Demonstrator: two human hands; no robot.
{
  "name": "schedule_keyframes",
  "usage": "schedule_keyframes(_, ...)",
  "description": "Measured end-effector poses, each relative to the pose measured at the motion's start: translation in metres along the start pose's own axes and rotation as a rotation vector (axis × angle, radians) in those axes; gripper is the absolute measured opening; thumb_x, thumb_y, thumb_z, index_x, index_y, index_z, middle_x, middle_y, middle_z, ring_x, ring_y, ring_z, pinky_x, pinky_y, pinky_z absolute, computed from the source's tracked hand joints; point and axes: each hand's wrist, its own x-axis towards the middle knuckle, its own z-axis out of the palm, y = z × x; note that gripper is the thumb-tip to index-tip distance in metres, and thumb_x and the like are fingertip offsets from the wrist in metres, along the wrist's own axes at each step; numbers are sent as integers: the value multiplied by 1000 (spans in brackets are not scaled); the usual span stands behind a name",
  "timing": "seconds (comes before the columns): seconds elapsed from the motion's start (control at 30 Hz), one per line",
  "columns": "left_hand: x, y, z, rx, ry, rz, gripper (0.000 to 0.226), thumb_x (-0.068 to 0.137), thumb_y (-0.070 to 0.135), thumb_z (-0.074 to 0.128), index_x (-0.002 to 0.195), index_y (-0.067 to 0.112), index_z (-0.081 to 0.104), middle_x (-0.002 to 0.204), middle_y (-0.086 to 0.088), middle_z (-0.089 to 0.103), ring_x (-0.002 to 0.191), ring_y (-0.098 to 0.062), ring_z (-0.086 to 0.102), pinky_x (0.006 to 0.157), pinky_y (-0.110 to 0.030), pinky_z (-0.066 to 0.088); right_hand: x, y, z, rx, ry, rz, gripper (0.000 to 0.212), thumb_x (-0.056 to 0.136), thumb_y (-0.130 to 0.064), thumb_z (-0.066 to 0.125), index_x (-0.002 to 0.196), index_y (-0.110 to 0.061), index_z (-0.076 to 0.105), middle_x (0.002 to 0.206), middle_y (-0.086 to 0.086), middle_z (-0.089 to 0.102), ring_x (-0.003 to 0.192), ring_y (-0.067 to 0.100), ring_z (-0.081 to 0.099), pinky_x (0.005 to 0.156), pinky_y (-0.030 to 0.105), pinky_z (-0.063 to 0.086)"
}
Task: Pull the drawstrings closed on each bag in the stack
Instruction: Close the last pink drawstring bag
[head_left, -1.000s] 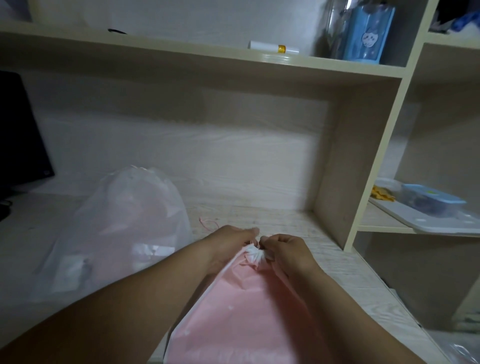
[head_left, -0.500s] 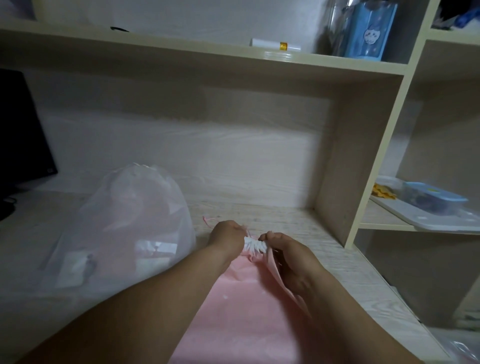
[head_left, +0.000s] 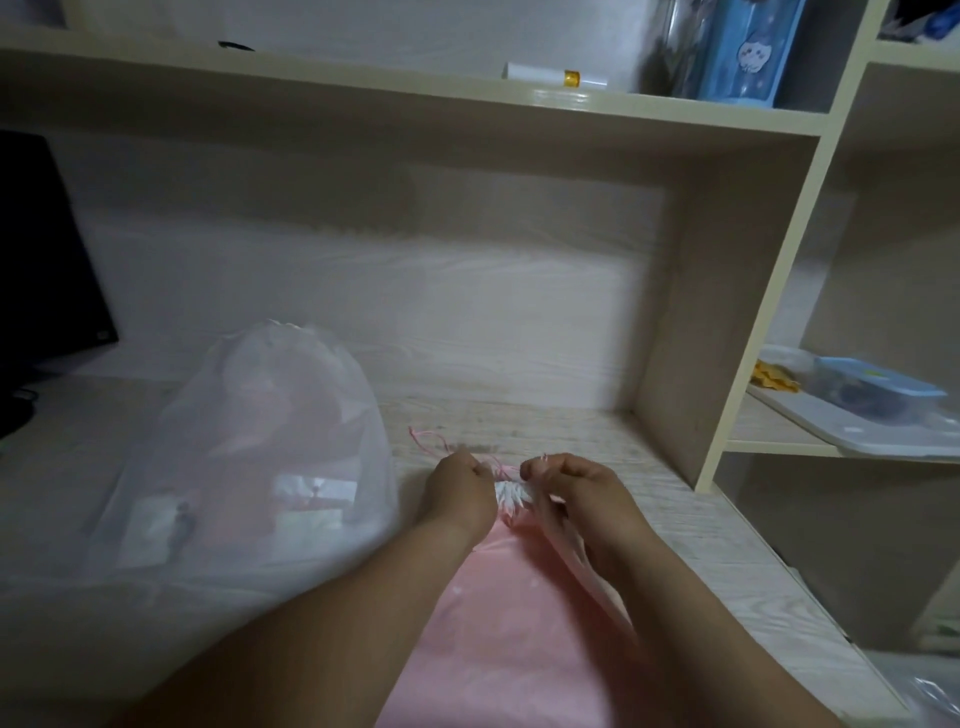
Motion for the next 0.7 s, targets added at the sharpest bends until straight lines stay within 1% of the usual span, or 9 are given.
schedule_keyframes(0.07,-2,-2,1,48,7,19,23,98,28,50,80,16,58,100,-10,72,95,-34,65,75,-34,48,4,-11,2,-147,-18,-79,17,99,-5,65,90,-1,78,83,8,78,69,11,72,57,16,54)
schedule_keyframes(0.13,-3,-5,4,49,5,10,28,98,29,52,73,18,56,94,-9,73,90,-33,66,71,-32,45,4,-11,5,-224,-24,-76,19,100,-9,65,88,-2,77,84,12,78,72,18,70,62,22,56)
schedule_keyframes(0.17,-1,-7,5,5,4,-2,28,98,28,54,72,18,58,93,-9,74,90,-33,66,71,-32,47,4,-7,6,-174,-19,-41,20,101,-6,62,88,4,74,78,15,74,67,22,66,60,26,55)
schedule_keyframes(0.27,1,-3,5,-371,-6,-44,22,95,17,65,73,16,68,82,-5,74,79,-26,67,71,-31,51,2,5,9,-39,11,75,22,98,5,58,99,27,59,61,17,55,54,24,46,51,31,47)
schedule_keyframes(0.37,2,10,-4,-622,-120,13,19,96,12,67,78,12,69,77,-3,71,68,-14,62,64,-24,49,6,-1,7,-224,39,64,28,90,2,68,96,28,60,67,19,51,48,22,42,43,20,41)
schedule_keyframes(0.47,7,28,-15,-557,-244,180,16,92,10,70,76,12,72,93,-4,73,78,-13,64,72,-25,51,9,-13,8,-411,-36,56,19,95,0,62,85,13,71,64,15,52,50,18,45,47,20,41)
schedule_keyframes(0.57,15,43,-19,-484,-342,284,15,91,6,70,77,10,75,98,-17,75,79,-17,65,77,-31,50,5,-18,10,-438,-148,58,28,99,-3,51,73,-7,62,58,5,46,46,11,43,45,17,38)
schedule_keyframes(0.63,16,47,-19,-430,-417,339,13,94,8,69,83,5,75,96,-18,77,82,-18,67,78,-30,51,4,-16,8,-403,-181,57,26,98,-8,52,74,-6,59,60,6,43,50,13,43,49,21,40)
schedule_keyframes(0.7,14,48,-18,-400,-456,349,13,95,15,70,87,7,76,90,-11,76,81,-15,66,77,-29,50,2,-14,6,-388,-188,36,20,96,-8,54,84,5,64,62,7,41,52,13,41,49,25,40)
